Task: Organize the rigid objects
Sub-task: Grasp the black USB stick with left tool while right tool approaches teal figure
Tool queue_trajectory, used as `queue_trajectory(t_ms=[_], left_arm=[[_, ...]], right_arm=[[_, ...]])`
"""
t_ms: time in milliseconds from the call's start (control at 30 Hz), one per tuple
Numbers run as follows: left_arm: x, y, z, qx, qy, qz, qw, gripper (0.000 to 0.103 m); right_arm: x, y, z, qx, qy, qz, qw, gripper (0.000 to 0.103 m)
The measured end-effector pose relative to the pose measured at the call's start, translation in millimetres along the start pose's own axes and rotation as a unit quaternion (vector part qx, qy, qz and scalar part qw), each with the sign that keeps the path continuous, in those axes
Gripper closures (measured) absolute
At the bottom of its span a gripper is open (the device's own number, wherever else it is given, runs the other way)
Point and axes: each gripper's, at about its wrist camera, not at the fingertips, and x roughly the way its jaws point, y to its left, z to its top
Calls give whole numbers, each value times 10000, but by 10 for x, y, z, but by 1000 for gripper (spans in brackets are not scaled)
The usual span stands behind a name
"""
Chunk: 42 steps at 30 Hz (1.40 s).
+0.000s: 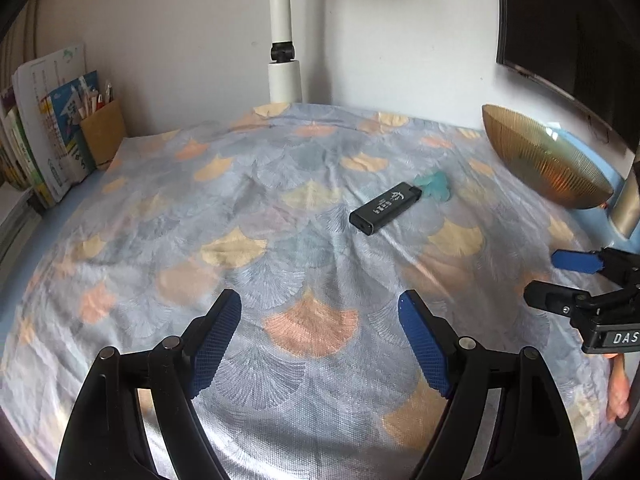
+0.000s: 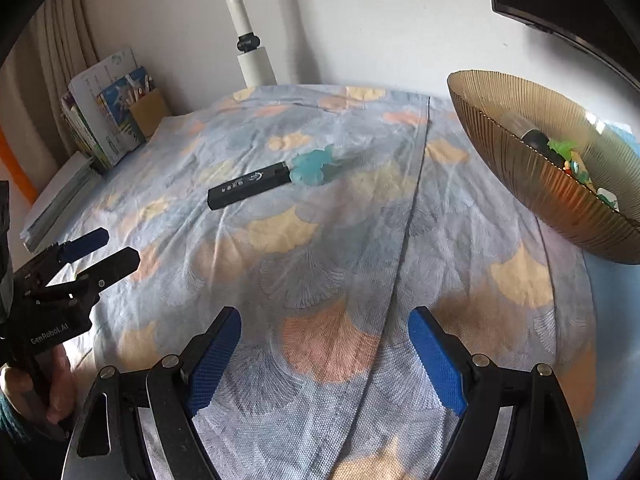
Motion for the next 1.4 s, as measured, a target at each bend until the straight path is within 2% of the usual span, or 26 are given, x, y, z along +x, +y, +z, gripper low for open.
queue_trajectory(t_ms=[300, 433, 533, 600, 733, 867, 933, 967, 1000, 1067, 1133, 1233, 1333, 1400], left_arm=[[34, -8, 1, 37, 81, 75, 9999, 23], [50, -47, 10, 173, 117, 227, 9995, 23], [68, -46, 51, 288, 334, -166, 9989, 24], [43, -24, 131, 381, 458, -387, 9975, 24], [-24, -5, 443, 559, 272, -516, 9967, 24], [277, -140, 685, 991, 448, -546, 9926, 24], [517, -202, 732, 1191, 655, -645, 9886, 32], [629, -220, 750, 1221, 738, -751, 9869, 34], [737, -232, 767, 1221, 834, -852, 9853, 35], [889, -268, 791, 1236, 935, -866, 9841, 35], [951, -354, 809, 1353, 919, -747, 9837, 35], [938, -451, 813, 1493, 815, -821, 9820, 35], [983, -526, 801, 1621, 842, -769, 9802, 36], [1023, -528, 814, 1561, 833, -787, 9811, 37]], right_arm=[[45, -7, 10, -12, 87, -61, 9999, 17], [50, -13, 9, 5, 106, -74, 9999, 17], [59, -6, 19, -31, 154, -90, 9998, 17], [72, 14, 53, -72, 343, -89, 9993, 17], [62, 108, 293, -109, 710, 276, 9970, 17], [184, 230, 681, -491, 674, -98, 9965, 17], [309, 184, 836, -408, 641, -125, 9970, 18], [389, 142, 912, -296, 654, -33, 9974, 21], [462, 105, 969, -191, 675, 75, 9975, 30], [613, 57, 1058, -19, 762, 250, 9968, 36], [751, 40, 1132, 89, 778, 191, 9967, 36], [899, 125, 1206, -31, 724, 52, 9974, 38], [929, 234, 1254, -263, 623, -41, 9977, 47], [937, 259, 1280, -314, 560, -65, 9979, 59]])
